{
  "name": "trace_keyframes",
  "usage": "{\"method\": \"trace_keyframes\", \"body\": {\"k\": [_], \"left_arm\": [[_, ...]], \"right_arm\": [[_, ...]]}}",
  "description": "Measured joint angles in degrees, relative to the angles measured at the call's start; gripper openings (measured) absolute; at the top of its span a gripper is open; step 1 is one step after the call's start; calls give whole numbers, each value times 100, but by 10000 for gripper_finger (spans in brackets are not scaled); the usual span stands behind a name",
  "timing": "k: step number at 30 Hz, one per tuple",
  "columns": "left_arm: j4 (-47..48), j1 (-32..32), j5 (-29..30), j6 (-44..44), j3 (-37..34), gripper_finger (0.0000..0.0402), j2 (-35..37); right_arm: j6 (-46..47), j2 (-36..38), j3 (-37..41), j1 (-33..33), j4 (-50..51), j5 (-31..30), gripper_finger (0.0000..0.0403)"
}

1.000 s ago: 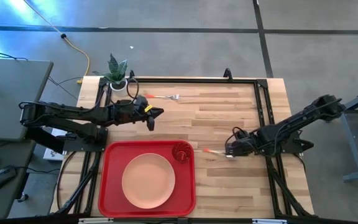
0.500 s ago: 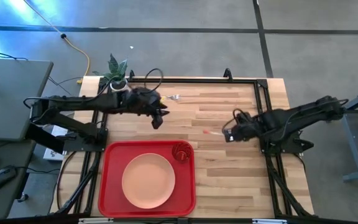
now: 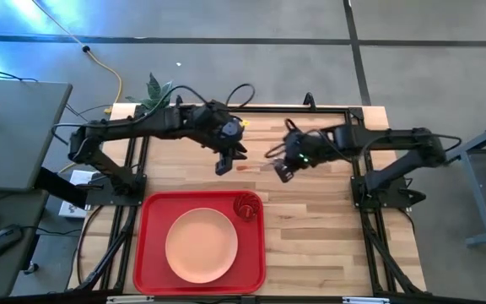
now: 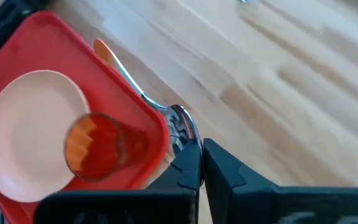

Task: Pick and place plate/cup/fork/spoon on tray
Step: Put the orange spoon on the red tray to the left of the pink plate

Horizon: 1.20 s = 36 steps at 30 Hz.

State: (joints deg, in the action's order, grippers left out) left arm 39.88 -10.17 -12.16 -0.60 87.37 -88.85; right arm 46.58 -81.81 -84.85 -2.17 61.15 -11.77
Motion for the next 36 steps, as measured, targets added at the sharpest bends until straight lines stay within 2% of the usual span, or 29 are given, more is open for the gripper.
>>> {"method": "trace_keyframes", "body": {"k": [6, 12, 20, 23, 27, 29, 33, 36], "left_arm": [[1091, -33, -310, -367, 711, 90, -525], [1247, -32, -259, -511, 921, 90, -604], [1246, -102, -289, -847, 938, 76, -602], [1203, -159, -262, -554, 938, 56, -602], [1199, -189, -267, -171, 938, 11, -602], [1196, -192, -264, 67, 938, 7, -602], [1181, -199, -165, 428, 938, 4, -602], [1120, -240, 106, 814, 943, 3, -569]], "right_arm": [[-1378, -761, -1260, 194, 49, 115, 0], [-2541, -1202, -2046, 264, 126, 263, 0], [-3057, -1275, -2154, 324, 117, 384, 0], [-3176, -1275, -2157, 378, 120, 398, 0], [-3252, -1275, -2158, 417, 118, 433, 0], [-3252, -1275, -2158, 415, 116, 395, 0], [-3252, -1275, -2158, 449, 56, 23, 8], [-3119, -1280, -2158, 524, -150, -709, 28]]}}
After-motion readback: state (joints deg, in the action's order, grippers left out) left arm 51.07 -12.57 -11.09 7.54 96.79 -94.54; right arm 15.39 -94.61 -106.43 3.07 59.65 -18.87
